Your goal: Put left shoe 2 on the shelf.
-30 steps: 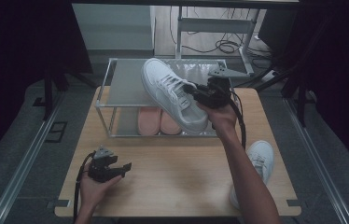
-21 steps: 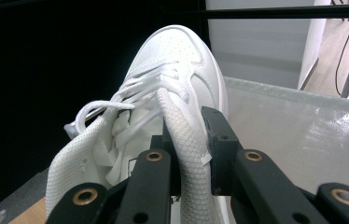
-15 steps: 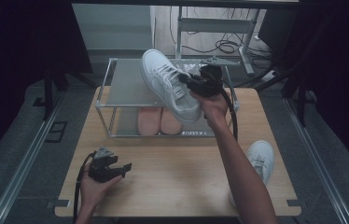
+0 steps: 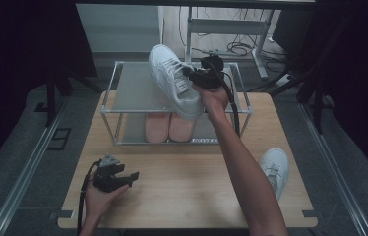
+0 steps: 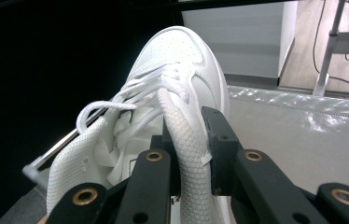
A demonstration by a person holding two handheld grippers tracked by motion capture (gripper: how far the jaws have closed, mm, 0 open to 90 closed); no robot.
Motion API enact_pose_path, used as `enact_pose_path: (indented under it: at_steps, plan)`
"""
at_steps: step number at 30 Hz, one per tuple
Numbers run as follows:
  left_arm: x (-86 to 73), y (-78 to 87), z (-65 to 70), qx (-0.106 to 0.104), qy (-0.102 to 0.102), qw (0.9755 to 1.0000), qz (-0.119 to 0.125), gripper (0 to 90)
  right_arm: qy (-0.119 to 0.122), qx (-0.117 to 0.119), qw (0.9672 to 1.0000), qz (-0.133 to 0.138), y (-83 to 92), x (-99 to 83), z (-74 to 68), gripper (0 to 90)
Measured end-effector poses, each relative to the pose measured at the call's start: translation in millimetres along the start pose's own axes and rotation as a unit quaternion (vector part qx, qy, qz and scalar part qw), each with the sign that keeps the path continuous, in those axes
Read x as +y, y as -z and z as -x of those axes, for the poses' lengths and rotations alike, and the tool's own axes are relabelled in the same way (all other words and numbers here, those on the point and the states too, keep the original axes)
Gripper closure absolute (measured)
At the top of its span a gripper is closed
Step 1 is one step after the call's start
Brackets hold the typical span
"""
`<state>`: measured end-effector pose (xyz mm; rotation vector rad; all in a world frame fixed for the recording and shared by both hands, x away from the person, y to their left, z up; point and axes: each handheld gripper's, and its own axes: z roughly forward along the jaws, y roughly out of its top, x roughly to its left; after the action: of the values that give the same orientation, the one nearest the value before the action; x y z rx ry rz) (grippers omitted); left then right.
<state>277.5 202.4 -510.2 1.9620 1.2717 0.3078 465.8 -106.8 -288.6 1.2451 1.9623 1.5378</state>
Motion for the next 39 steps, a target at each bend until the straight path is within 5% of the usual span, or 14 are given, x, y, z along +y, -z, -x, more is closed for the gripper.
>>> enact_pose_path:
  at_steps: [11, 22, 31, 39]
  plan:
    - [-0.4, -1.5, -0.3, -0.004, 0.002, 1.0, 0.0, 31.2, -0.034, -0.016, 0.9991, -0.019, -42.7, 15.7, 2.5, 81.1]
    - [-0.5, -4.1, 1.5, -0.007, -0.002, 1.0, -0.001, 31.3, -0.04, -0.055, 0.997, -0.037, -74.2, 17.0, 9.2, 80.6]
    - [0.1, -4.4, 4.5, -0.008, -0.005, 1.0, -0.002, 31.2, -0.046, -0.071, 0.9953, -0.047, -79.5, 15.0, 14.0, 79.1]
    - [0.1, -4.0, 4.4, -0.008, -0.005, 1.0, -0.001, 31.2, -0.036, -0.066, 0.9967, -0.03, -74.1, 18.5, 18.2, 62.5]
